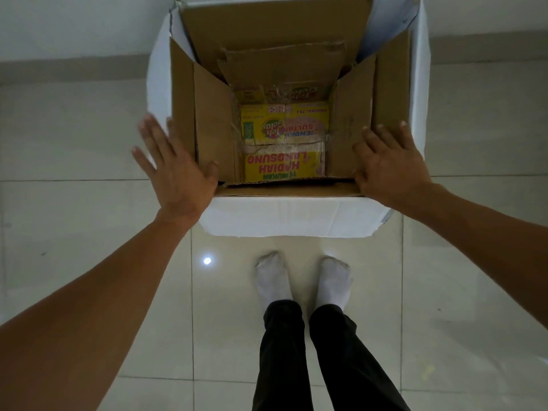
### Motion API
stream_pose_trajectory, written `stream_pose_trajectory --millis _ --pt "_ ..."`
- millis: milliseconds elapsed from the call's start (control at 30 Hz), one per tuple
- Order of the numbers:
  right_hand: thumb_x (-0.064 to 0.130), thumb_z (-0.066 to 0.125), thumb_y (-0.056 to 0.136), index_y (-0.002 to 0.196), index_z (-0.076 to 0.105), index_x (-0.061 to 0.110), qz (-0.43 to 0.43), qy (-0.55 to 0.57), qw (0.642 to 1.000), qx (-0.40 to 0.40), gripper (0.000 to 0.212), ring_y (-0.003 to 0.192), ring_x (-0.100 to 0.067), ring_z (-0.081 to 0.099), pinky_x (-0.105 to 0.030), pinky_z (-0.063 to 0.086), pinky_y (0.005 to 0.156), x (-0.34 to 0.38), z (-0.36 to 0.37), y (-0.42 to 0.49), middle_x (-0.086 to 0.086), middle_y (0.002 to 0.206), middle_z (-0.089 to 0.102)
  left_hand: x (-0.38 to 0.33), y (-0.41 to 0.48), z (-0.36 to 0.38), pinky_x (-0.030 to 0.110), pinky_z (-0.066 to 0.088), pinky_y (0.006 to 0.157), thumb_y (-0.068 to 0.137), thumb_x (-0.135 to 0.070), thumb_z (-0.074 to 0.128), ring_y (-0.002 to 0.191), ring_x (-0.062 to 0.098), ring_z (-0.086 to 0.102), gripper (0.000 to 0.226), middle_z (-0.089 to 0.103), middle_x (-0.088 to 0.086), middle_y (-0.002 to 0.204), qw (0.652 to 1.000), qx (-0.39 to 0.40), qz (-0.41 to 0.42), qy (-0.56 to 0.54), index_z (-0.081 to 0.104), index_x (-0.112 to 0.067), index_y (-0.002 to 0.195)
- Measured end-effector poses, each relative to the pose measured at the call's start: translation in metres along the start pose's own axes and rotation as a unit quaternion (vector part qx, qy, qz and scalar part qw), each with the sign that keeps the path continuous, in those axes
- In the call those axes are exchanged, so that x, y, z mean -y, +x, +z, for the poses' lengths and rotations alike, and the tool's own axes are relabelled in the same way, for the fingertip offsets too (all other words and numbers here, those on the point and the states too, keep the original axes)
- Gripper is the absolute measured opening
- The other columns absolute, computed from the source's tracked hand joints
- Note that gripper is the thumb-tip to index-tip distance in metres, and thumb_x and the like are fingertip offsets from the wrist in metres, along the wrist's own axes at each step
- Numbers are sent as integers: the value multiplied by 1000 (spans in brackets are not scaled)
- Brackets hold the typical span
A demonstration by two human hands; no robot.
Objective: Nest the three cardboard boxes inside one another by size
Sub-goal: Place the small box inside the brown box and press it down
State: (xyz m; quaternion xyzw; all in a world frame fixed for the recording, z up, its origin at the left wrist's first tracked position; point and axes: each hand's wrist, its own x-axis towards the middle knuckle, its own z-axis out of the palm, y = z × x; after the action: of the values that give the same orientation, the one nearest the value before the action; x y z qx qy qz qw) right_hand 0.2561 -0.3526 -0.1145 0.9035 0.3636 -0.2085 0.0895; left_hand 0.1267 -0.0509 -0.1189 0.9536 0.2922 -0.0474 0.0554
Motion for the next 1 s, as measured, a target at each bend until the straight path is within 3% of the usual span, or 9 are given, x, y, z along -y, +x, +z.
stream_pose_trajectory --millis 133,200,233,333,533,667,767,867,1000 --pt "26 46 92 140 40 4 -86 -12 996 32 54 142 -32 28 -54 0 116 0 -7 31 -20 150 37 -30 6 6 53 2 114 87 -42 54 143 34 17 67 28 20 152 990 31 135 -2 36 -5 140" --pt "37 38 94 142 36 9 -86 -56 990 93 56 142 -29 29 -55 -3 116 -1 -8 46 -15 149 40 -46 3 11 51 25 111 91 -45 51 123 33 49 45 63 11 115 978 104 149 -107 57 -11 120" --pt "42 34 94 143 34 11 -78 -88 985 128 58 142 -29 29 -56 -3 115 -1 -9 51 -14 149 41 -50 0 13 45 42 95 93 -50 46 100 31 62 41 66 1 85 965 148 137 -167 63 -14 106" --pt "43 36 95 143 31 8 -57 -146 971 178 60 142 -26 28 -55 -3 116 -6 -9 61 -14 151 37 -46 -8 20 24 36 51 91 -64 34 57 17 59 56 55 -5 54 948 207 144 -193 64 -19 76" --pt "45 41 92 146 27 11 -44 -168 962 213 65 143 -25 25 -55 -2 117 -5 -21 73 -14 155 28 -41 -7 23 21 25 46 89 -67 36 38 4 46 70 40 -8 35 932 256 176 -188 43 -15 43" --pt "43 47 91 125 51 14 -30 -131 976 169 45 115 -32 55 -49 35 102 16 -45 92 -14 123 60 -53 18 20 23 31 50 89 -63 41 48 14 53 66 48 -1 44 930 298 155 -147 48 -14 46" --pt "31 51 92 124 51 10 4 82 990 115 38 105 -37 58 -41 45 85 24 -59 127 -19 118 60 -60 48 20 41 40 91 85 -66 46 92 25 61 52 67 6 87 939 262 221 8 69 -18 88" --pt "22 55 90 131 45 5 -12 205 975 86 46 112 -39 54 -39 46 87 31 -73 167 -23 127 57 -51 70 18 63 -3 110 62 -88 45 140 41 18 104 31 21 149 913 266 199 238 42 -16 136" --pt "25 59 85 137 34 5 28 261 963 60 61 112 -42 54 -49 49 91 25 -87 201 -24 130 51 -32 71 16 61 -22 104 40 -103 29 141 41 -18 144 -10 26 156 886 301 167 310 11 -10 149"
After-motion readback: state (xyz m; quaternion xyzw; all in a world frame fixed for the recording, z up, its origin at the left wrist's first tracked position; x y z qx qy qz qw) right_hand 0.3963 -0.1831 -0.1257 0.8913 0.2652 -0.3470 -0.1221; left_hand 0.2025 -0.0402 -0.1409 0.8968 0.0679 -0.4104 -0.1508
